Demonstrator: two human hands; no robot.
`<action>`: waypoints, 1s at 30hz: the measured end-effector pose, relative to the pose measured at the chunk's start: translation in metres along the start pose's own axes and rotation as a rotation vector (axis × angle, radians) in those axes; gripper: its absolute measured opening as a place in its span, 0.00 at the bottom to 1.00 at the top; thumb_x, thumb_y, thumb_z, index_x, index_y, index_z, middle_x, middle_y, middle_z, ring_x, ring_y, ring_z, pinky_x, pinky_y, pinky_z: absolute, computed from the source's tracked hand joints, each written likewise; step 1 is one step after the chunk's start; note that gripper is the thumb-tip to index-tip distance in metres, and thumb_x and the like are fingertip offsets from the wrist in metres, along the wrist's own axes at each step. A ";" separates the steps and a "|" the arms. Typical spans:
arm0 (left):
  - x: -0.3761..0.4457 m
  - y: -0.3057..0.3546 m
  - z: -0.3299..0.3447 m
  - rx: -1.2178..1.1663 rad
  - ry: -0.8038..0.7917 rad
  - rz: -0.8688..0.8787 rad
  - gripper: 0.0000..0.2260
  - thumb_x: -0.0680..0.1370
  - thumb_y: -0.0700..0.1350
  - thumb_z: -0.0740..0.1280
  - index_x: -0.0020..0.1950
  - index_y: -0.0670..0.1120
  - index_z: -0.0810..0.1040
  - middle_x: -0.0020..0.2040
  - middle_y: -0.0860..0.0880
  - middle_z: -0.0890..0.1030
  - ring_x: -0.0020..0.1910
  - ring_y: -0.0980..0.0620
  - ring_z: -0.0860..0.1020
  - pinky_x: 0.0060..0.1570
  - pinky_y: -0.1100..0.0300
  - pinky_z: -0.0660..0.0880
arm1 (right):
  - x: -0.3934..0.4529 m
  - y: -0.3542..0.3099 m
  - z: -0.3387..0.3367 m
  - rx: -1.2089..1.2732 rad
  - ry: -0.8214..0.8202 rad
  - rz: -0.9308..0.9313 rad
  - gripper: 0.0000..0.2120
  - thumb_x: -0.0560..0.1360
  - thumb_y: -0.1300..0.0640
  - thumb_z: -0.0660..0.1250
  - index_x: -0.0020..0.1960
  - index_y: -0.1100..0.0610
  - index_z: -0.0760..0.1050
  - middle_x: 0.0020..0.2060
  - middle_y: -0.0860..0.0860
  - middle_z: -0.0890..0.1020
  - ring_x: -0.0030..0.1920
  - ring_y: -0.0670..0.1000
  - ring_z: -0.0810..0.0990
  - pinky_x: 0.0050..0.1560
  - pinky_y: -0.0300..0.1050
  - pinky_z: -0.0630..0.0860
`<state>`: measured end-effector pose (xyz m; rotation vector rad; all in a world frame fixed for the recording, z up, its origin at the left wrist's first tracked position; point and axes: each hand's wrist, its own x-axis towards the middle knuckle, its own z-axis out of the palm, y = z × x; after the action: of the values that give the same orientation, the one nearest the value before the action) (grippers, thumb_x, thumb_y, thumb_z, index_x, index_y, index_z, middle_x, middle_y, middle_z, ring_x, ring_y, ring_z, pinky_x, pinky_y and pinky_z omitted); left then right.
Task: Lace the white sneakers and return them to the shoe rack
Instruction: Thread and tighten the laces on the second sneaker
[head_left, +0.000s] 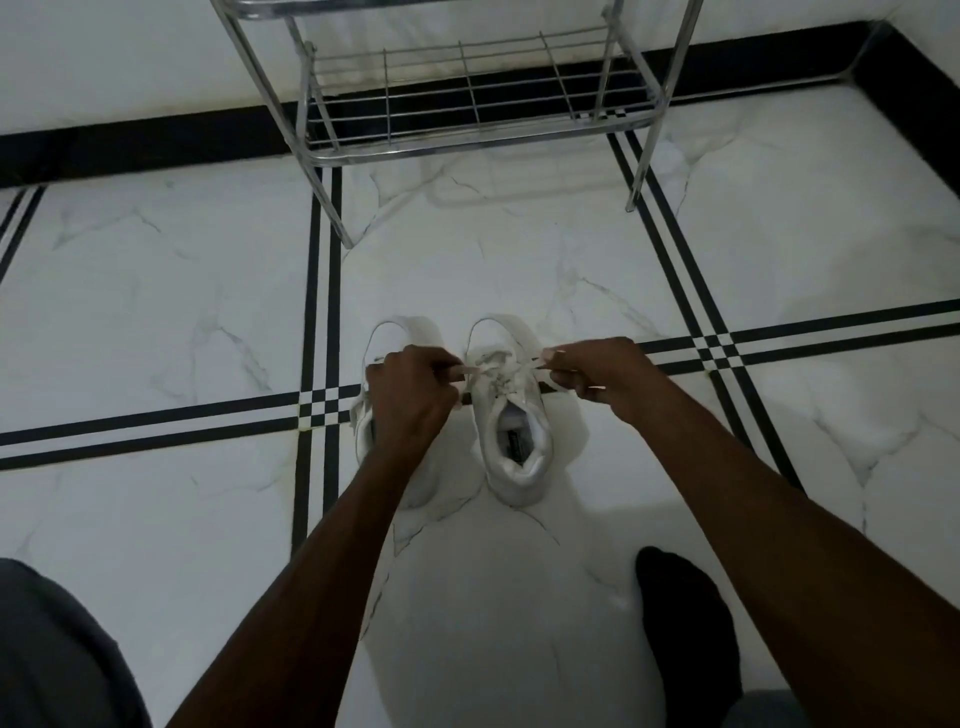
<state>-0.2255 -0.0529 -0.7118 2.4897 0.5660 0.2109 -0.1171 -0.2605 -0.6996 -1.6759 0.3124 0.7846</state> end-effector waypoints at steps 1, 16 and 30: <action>-0.004 -0.006 -0.003 0.095 0.022 0.006 0.07 0.73 0.45 0.72 0.48 0.52 0.88 0.42 0.52 0.88 0.47 0.49 0.84 0.53 0.51 0.76 | 0.000 0.005 -0.007 0.021 0.012 0.067 0.09 0.71 0.60 0.76 0.49 0.60 0.83 0.45 0.54 0.86 0.44 0.48 0.84 0.34 0.36 0.71; -0.025 -0.035 0.015 0.396 0.045 0.079 0.12 0.65 0.30 0.68 0.41 0.46 0.78 0.38 0.48 0.80 0.52 0.41 0.71 0.50 0.47 0.60 | 0.016 0.047 -0.011 0.126 0.210 0.175 0.06 0.73 0.67 0.71 0.38 0.60 0.79 0.44 0.59 0.83 0.33 0.47 0.77 0.28 0.36 0.74; -0.026 0.004 0.026 0.485 -0.178 0.194 0.16 0.73 0.34 0.66 0.54 0.50 0.85 0.53 0.50 0.84 0.61 0.41 0.71 0.57 0.45 0.58 | 0.023 0.052 0.009 -1.016 -0.007 -0.832 0.05 0.76 0.60 0.65 0.47 0.54 0.79 0.43 0.51 0.84 0.45 0.54 0.82 0.48 0.52 0.79</action>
<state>-0.2401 -0.0806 -0.7319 2.9959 0.3275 -0.0890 -0.1337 -0.2609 -0.7548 -2.4406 -0.9037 0.2826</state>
